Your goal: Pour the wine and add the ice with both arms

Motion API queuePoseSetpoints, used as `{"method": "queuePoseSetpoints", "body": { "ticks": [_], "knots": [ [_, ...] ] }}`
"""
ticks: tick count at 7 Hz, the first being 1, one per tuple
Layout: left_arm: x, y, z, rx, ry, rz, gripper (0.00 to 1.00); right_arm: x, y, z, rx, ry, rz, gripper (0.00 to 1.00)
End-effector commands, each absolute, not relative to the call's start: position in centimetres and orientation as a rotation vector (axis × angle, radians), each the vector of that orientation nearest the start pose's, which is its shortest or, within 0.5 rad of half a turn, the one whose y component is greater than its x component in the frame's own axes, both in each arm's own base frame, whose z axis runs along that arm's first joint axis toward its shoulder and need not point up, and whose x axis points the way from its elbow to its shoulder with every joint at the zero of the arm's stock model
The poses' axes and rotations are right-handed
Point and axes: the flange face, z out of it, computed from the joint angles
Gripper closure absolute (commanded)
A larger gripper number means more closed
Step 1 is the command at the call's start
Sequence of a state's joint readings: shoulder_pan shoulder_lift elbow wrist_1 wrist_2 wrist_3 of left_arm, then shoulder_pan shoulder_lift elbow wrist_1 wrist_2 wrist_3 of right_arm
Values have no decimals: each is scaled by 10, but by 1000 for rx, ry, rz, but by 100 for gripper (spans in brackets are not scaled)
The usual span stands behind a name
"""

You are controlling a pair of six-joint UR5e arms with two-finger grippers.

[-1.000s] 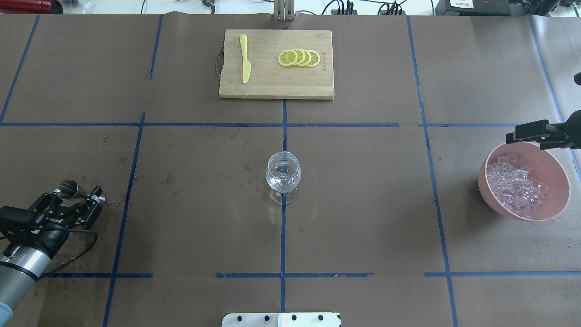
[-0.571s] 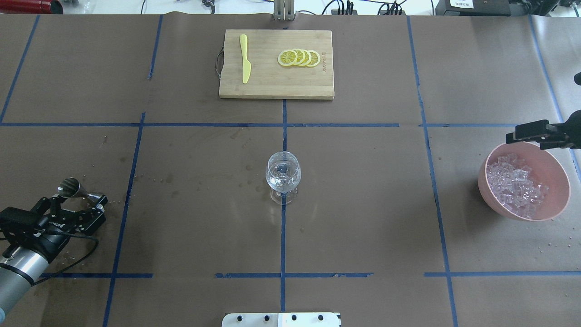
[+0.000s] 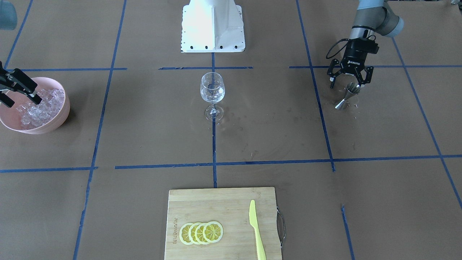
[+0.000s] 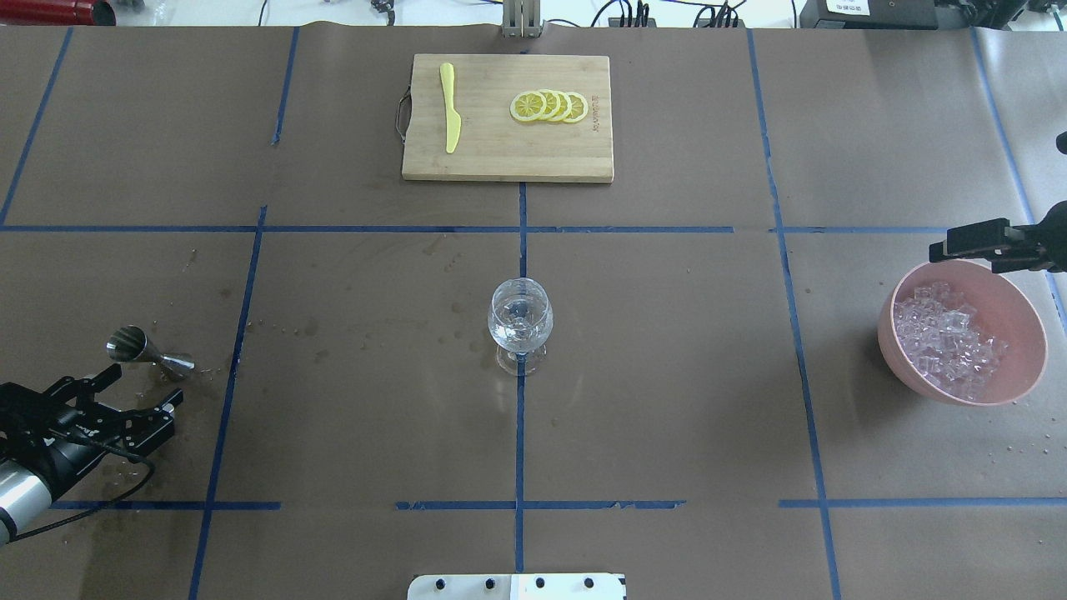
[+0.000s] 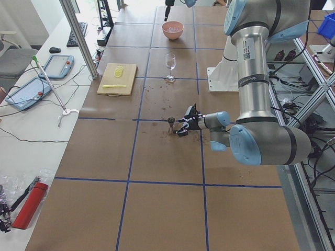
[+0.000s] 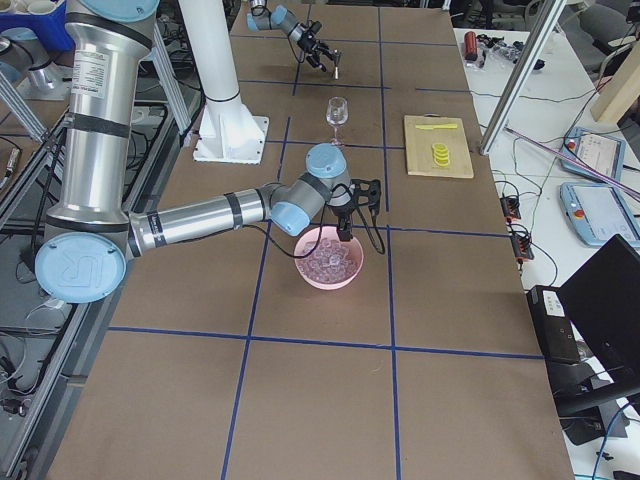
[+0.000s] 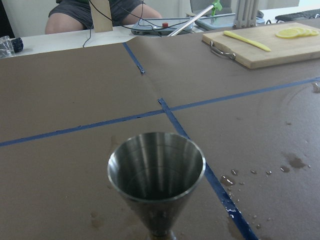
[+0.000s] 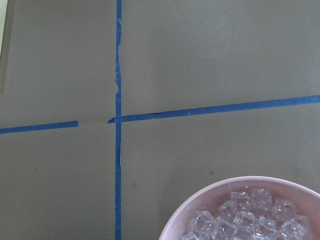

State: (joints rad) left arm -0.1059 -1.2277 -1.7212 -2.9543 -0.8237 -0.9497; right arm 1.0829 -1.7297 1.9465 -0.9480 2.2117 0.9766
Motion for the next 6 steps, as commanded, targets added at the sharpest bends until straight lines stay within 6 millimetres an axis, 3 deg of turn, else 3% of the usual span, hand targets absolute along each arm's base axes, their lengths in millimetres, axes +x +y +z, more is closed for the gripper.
{"method": "queuePoseSetpoints", "body": {
  "ticks": [1, 2, 4, 6],
  "knots": [
    [316, -227, 571, 895, 823, 114, 4, -141, -424, 478, 197, -985, 180, 0],
    [308, -224, 570, 861, 800, 146, 4, -141, -423, 478, 197, -985, 180, 0],
    [295, -219, 590, 805, 706, 254, 6, -141, -423, 479, 195, -983, 182, 0],
    [272, -238, 572, 783, 723, 304, 6, -141, -423, 479, 196, -984, 181, 0]
  ]
}}
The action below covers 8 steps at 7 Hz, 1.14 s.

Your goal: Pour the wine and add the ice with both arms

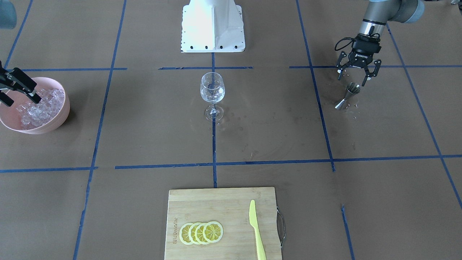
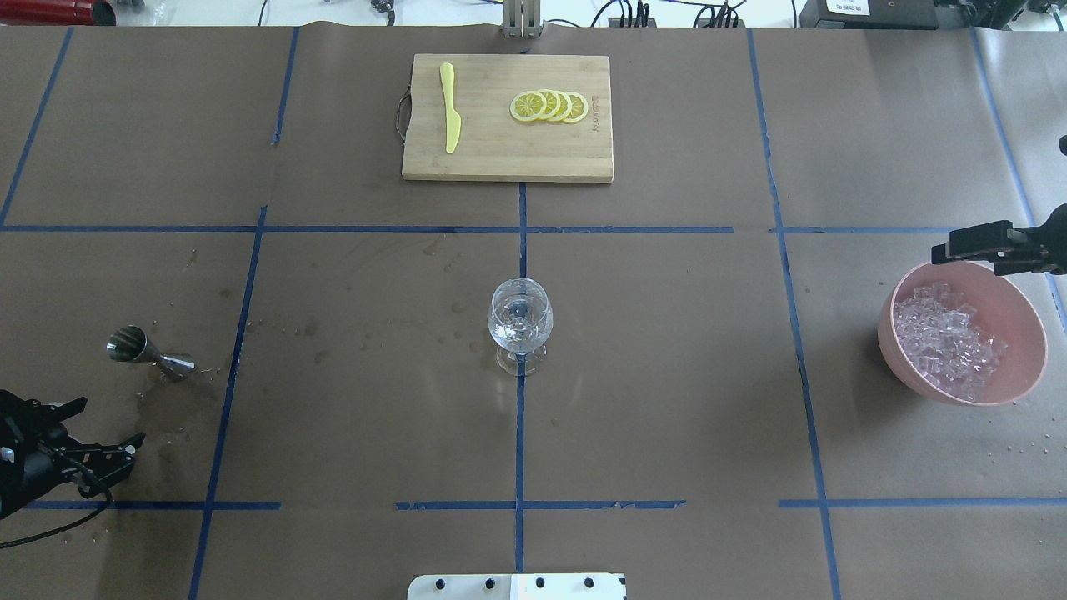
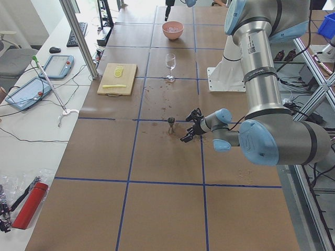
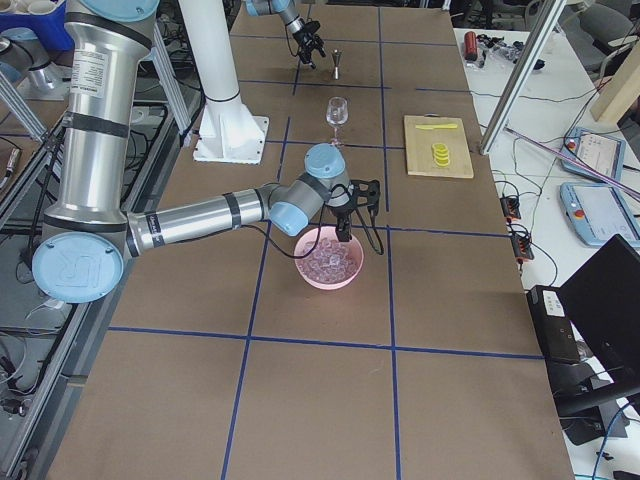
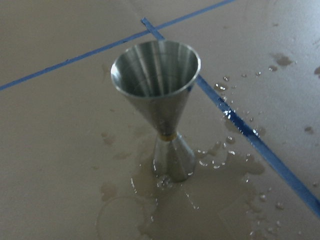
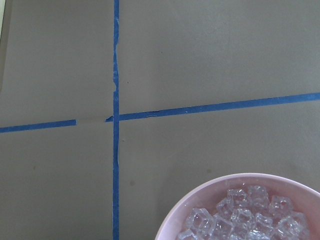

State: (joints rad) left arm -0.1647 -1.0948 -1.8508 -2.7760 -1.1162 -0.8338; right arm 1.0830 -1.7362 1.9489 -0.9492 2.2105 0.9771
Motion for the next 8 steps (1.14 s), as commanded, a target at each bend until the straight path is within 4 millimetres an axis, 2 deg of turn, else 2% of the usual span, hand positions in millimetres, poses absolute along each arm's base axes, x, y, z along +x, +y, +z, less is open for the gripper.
{"method": "queuePoseSetpoints", "body": {
  "ticks": [1, 2, 4, 5, 6, 8],
  "knots": [
    [250, -242, 583, 771, 678, 320, 6, -141, -423, 479, 195, -983, 182, 0],
    [224, -254, 586, 815, 620, 349, 6, -141, -423, 479, 195, -983, 182, 0],
    [177, -283, 594, 799, 584, 338, 6, -140, -422, 483, 192, -976, 186, 0],
    [153, -293, 600, 760, 614, 418, 5, -136, -417, 494, 184, -958, 191, 0],
    [144, -308, 609, 708, 671, 403, 5, -132, -410, 506, 168, -940, 197, 0],
    [134, -331, 606, 644, 784, 377, 1, -135, -412, 541, 112, -898, 221, 0]
  ]
}}
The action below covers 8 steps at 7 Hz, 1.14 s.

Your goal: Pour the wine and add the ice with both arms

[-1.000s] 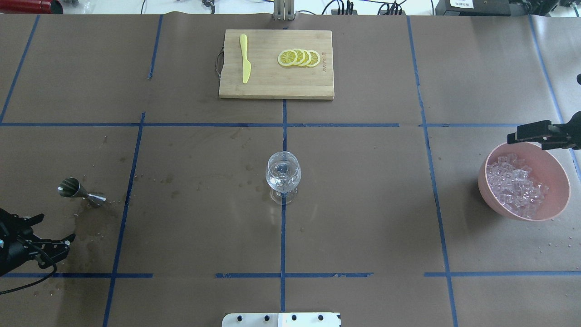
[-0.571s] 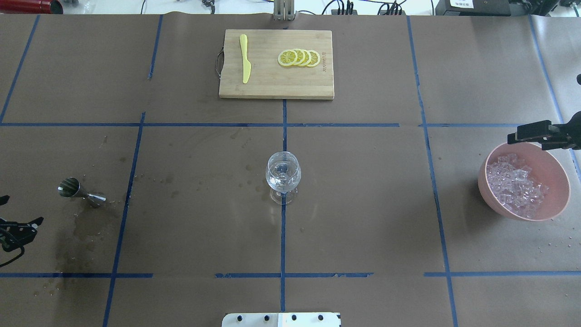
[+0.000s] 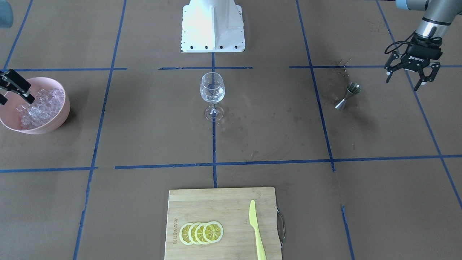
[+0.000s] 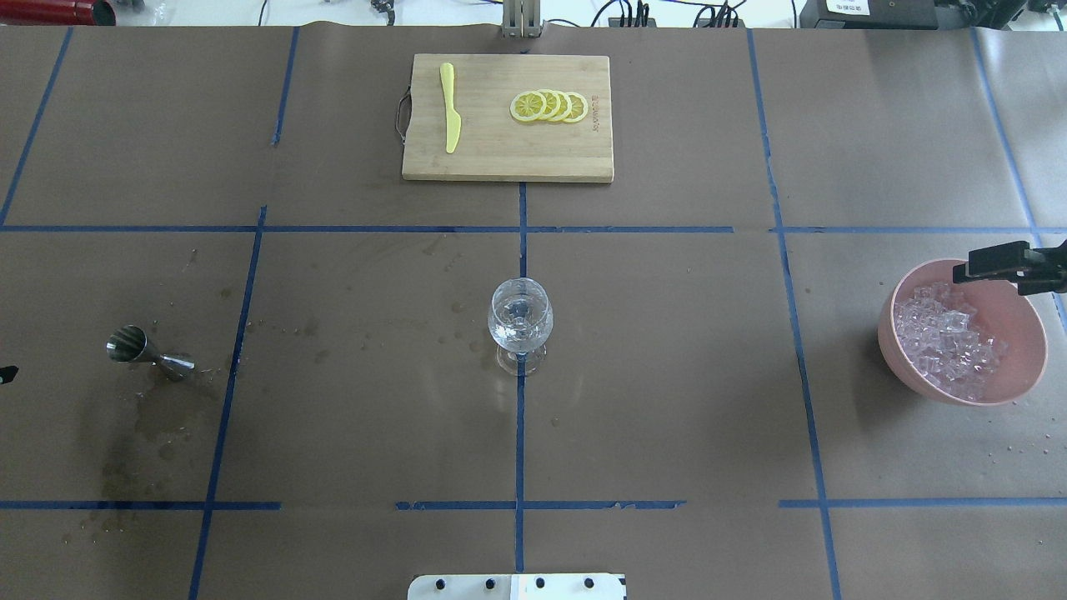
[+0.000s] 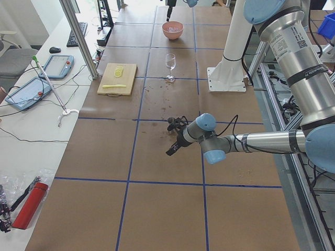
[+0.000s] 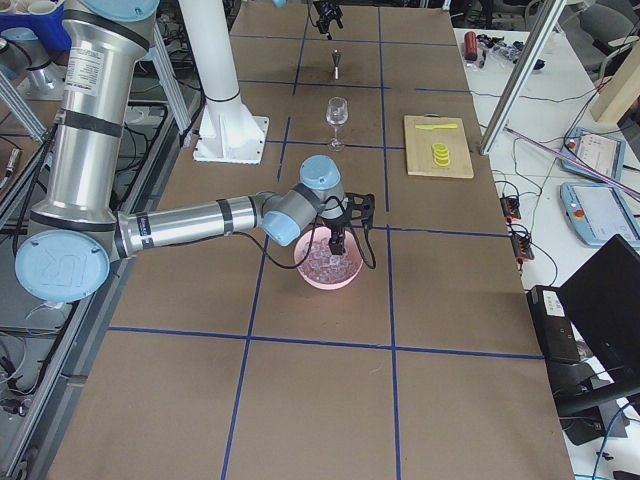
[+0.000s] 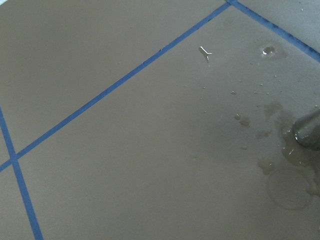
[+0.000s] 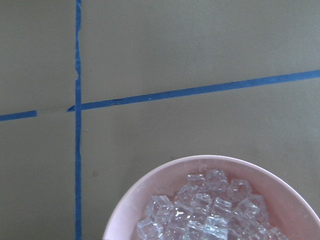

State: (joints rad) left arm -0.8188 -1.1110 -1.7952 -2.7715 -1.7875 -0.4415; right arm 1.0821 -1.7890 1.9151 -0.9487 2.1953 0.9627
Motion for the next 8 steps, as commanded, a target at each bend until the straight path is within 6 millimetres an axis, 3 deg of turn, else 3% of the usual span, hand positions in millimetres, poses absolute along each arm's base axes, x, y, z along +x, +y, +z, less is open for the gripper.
{"method": "queuePoseSetpoints", "body": {
  "ticks": [1, 3, 6, 7, 8],
  "knots": [
    [131, -332, 604, 604, 827, 361, 1, -147, -410, 555, 79, -884, 210, 0],
    [133, -334, 603, 601, 837, 364, 1, -176, -410, 551, 41, -887, 197, 0],
    [132, -334, 603, 603, 837, 360, 1, -188, -407, 567, 30, -853, 188, 2],
    [132, -334, 603, 604, 838, 359, 1, -187, -407, 569, 27, -850, 191, 29],
    [131, -334, 602, 609, 839, 359, 1, -188, -407, 571, 23, -849, 190, 64]
  ]
}}
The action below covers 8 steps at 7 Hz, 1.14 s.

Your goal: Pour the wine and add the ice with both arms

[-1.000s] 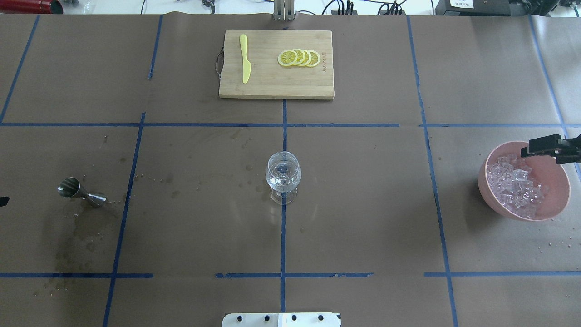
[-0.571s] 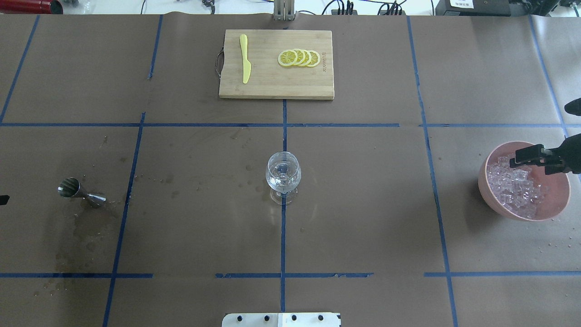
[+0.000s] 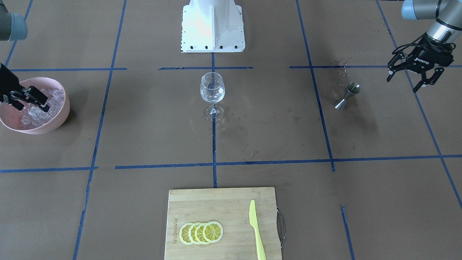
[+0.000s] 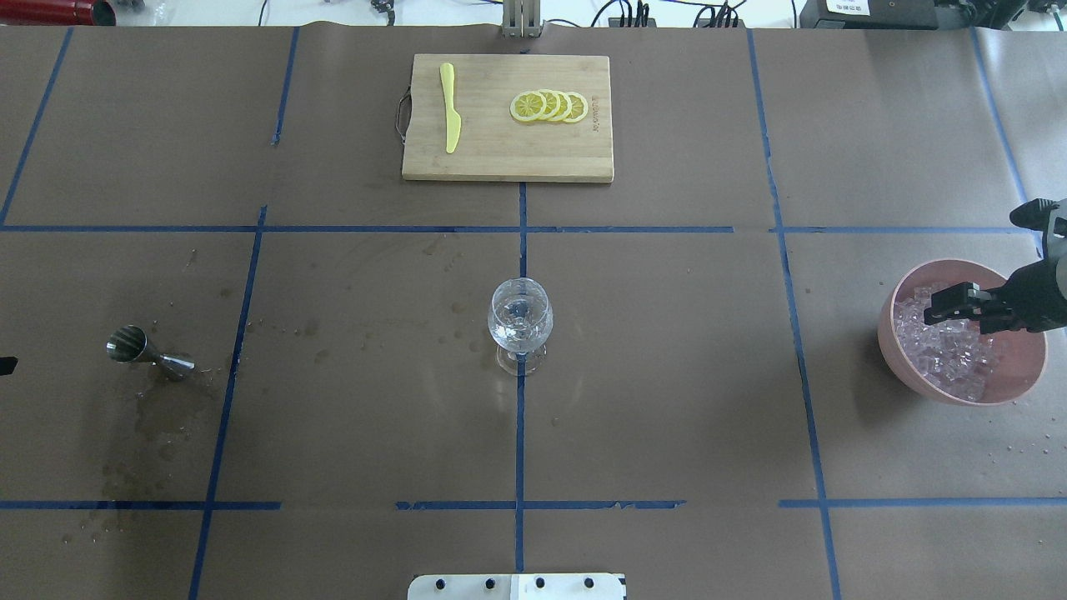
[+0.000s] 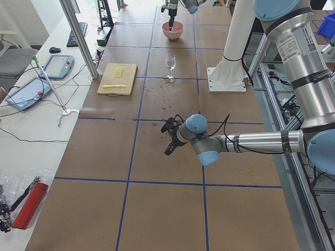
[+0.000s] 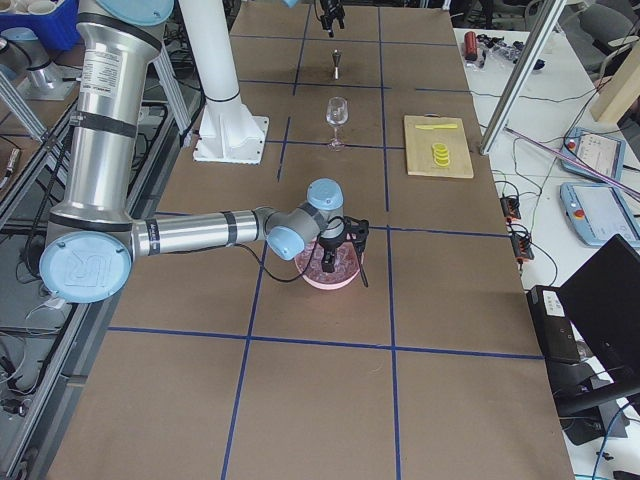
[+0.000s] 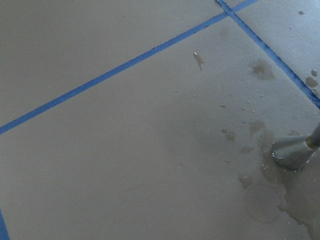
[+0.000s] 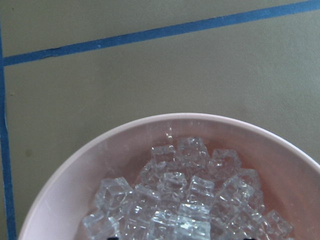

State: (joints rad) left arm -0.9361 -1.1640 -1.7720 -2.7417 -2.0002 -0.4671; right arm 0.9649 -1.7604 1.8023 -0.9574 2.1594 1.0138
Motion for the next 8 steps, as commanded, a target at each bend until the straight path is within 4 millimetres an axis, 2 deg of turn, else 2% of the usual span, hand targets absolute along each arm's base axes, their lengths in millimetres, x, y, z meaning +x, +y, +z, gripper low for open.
{"method": "queuePoseSetpoints", "body": {
  "ticks": [1, 2, 3, 4, 5, 6, 7, 8],
  "knots": [
    [131, -334, 601, 610, 841, 358, 1, -187, -405, 573, 20, -847, 188, 93],
    [130, -333, 601, 611, 841, 359, 1, -185, -404, 575, 19, -844, 185, 100],
    [130, -333, 599, 616, 843, 358, 1, -184, -403, 574, 17, -851, 184, 100],
    [129, -333, 597, 619, 844, 357, 1, -171, -403, 556, 21, -898, 192, 100],
    [128, -334, 595, 624, 846, 358, 1, -123, -409, 521, 25, -1005, 239, 100],
    [128, -334, 595, 626, 846, 359, 1, -95, -417, 481, 47, -1108, 245, 100],
    [128, -333, 596, 624, 844, 359, 1, -102, -448, 430, 40, -1146, 321, 100],
    [125, -331, 597, 620, 843, 356, 1, -149, -476, 360, -36, -1209, 398, 100]
  ]
}}
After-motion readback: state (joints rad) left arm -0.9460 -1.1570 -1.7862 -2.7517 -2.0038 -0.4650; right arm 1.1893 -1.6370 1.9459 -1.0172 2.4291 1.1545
